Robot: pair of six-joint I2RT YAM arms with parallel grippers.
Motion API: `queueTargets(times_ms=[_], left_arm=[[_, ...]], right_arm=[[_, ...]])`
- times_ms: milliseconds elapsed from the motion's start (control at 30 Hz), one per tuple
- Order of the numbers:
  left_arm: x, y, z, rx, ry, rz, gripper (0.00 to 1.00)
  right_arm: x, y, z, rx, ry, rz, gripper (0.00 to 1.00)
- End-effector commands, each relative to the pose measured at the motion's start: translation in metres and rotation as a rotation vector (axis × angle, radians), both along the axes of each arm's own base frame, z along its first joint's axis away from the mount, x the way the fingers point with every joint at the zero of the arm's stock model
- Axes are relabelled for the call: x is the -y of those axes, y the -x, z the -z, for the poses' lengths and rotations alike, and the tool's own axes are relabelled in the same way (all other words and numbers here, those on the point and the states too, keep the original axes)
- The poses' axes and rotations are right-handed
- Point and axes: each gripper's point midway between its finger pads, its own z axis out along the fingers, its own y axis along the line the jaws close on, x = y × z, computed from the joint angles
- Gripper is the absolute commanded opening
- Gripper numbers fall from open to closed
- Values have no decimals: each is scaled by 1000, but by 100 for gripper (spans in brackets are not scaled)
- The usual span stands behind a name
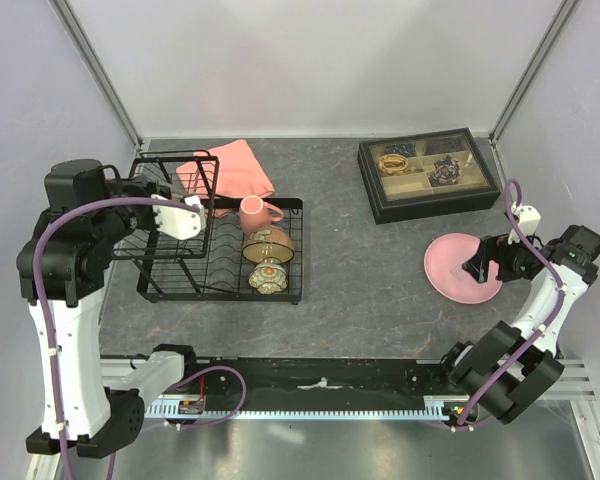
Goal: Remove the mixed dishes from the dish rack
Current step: Pick up the plate from the dish rack.
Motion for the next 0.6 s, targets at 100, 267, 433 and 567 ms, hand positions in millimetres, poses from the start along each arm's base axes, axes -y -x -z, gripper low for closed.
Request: queueTargets(times_ms=[100, 267, 433, 567], left_arm=[[19, 25, -27, 44, 63, 100, 2], [30, 35, -29, 23, 129, 135, 1], [44, 39, -27, -9, 225, 172, 1], [66, 42, -30, -50, 385, 230, 1]], right_arm=[[-9, 2, -21, 57, 36, -36, 98], [-17, 5, -43, 98, 53, -47, 98], [-27, 8, -71, 160, 70, -69, 98], [-35, 7, -97, 225, 76, -93, 98]])
